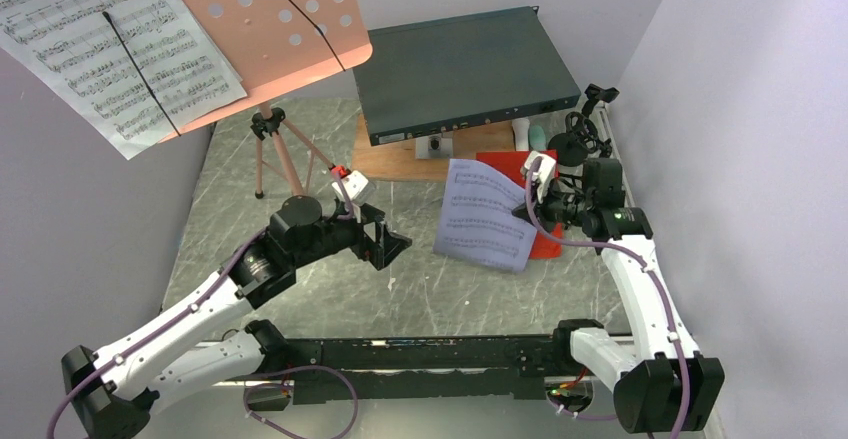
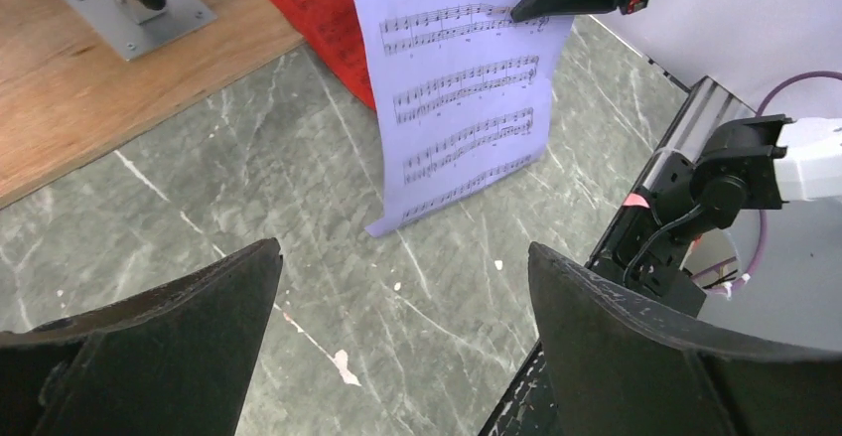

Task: Pack up the instrument practice props
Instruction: Pick up the sheet music from the music stand, then place the sheet music at the center of the board.

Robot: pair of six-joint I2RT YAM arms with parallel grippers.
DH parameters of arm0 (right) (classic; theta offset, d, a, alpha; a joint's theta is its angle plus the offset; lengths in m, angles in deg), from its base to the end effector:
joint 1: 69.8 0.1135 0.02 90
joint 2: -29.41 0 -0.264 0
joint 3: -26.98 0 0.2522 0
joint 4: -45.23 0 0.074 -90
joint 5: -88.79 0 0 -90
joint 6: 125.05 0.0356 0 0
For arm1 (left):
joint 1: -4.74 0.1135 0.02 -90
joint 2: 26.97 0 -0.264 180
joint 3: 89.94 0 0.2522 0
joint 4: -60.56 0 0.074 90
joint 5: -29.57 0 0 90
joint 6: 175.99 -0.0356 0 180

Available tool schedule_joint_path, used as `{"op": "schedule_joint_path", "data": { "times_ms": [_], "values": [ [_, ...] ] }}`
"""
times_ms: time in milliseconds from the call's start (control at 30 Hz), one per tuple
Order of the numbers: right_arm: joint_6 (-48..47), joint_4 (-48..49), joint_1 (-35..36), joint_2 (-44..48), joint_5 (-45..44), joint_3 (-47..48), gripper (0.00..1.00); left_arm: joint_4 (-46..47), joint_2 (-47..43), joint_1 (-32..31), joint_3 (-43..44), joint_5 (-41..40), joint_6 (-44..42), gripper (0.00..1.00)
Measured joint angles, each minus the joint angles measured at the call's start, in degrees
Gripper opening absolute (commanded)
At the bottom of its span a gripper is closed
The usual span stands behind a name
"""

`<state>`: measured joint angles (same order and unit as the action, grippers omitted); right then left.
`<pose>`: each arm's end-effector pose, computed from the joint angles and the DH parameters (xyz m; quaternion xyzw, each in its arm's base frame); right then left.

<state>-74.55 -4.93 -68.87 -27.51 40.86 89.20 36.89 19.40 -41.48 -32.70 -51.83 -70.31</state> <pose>0.1978 0.0271 0.2872 -0.4271 0.7612 0.1945 0.4476 0.1290 -0.1423 0.3280 0.2504 0.7395 -0.3702 0.5034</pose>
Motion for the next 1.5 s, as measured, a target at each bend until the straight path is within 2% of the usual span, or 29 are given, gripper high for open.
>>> {"op": "schedule_joint_path", "data": {
  "times_ms": [367,633,733,967,1133,1233,1333,1500],
  "values": [
    [-1.9,22.6,0.8,-4.2,-26.3,-8.6,0.04,-3.1,-1.1,0.0,-0.2,-4.0,0.1,1.00],
    [-4.1,35.7,3.7,-5.8,-36.0,-12.0,0.06,-3.3,-1.1,0.0,-0.2,-4.0,0.0,1.00],
    [-6.5,40.5,6.8,-6.9,-40.3,-14.0,0.12,-3.3,-1.1,0.0,-0.2,-4.0,0.0,0.99],
    [-13.0,53.4,14.6,-13.0,-52.7,-18.0,0.32,-3.6,-1.3,0.0,-0.2,-4.0,0.0,1.00],
    [-16.6,61.1,17.1,-19.9,-62.6,-18.9,0.37,-4.2,-2.0,0.0,-0.2,-3.9,0.0,1.00],
    [-17.0,62.1,17.8,-21.9,-66.5,-18.9,0.39,-4.6,-2.6,0.0,-0.2,-3.9,0.0,1.00],
    [-15.3,58.9,18.5,-20.2,-67.6,-18.4,0.44,-4.7,-3.2,0.0,-0.2,-3.8,-0.2,1.00],
    [-9.8,49.7,19.5,-13.8,-65.4,-15.8,0.62,-5.9,-4.2,0.0,-0.2,-4.0,-0.7,1.00]
  ]
}}
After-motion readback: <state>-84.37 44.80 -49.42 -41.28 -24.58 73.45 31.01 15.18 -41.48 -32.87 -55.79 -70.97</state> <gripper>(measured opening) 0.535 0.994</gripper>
